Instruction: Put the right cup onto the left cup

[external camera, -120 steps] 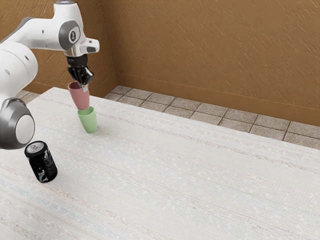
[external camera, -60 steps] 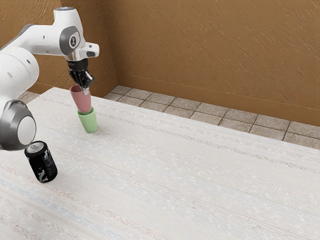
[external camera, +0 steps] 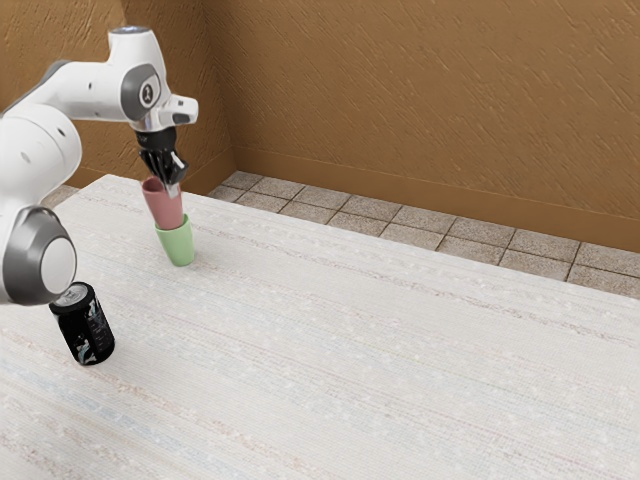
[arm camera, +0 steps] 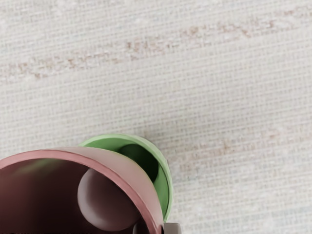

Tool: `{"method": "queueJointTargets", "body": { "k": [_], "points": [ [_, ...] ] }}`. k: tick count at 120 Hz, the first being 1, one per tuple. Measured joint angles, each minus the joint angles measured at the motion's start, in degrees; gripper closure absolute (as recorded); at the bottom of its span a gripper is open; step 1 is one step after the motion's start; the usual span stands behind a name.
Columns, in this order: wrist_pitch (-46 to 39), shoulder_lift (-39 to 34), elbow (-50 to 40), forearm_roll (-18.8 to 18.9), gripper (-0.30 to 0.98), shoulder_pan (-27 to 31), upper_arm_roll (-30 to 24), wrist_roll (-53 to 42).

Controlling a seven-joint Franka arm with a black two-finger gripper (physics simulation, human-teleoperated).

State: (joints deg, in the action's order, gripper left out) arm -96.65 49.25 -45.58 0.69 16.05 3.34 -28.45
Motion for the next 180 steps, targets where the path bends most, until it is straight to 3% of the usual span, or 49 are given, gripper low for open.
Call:
{"method": "queueJointTargets", "body": {
  "k": [30,61,84,105,131,180],
  "points": [
    [0.0,0.4,-0.1,0.0,0.76,0.4,0.0,-0.6],
    [0.6,-0.7,-0.2,-0.3,0.37,0.0,-0.5,-0.6],
    [1.4,-8.1,-3.9,-1.1,0.23,-0.5,-0.2,-0.6],
    [0.9,-17.6,-17.1,-2.8,0.11,-2.3,0.4,-0.4],
    [0.9,-27.5,-31.0,-4.3,0.04,-10.4,4.0,0.7],
    [1.0,-41.6,-46.2,-3.9,0.01,-29.0,14.4,4.0]
  ]
}}
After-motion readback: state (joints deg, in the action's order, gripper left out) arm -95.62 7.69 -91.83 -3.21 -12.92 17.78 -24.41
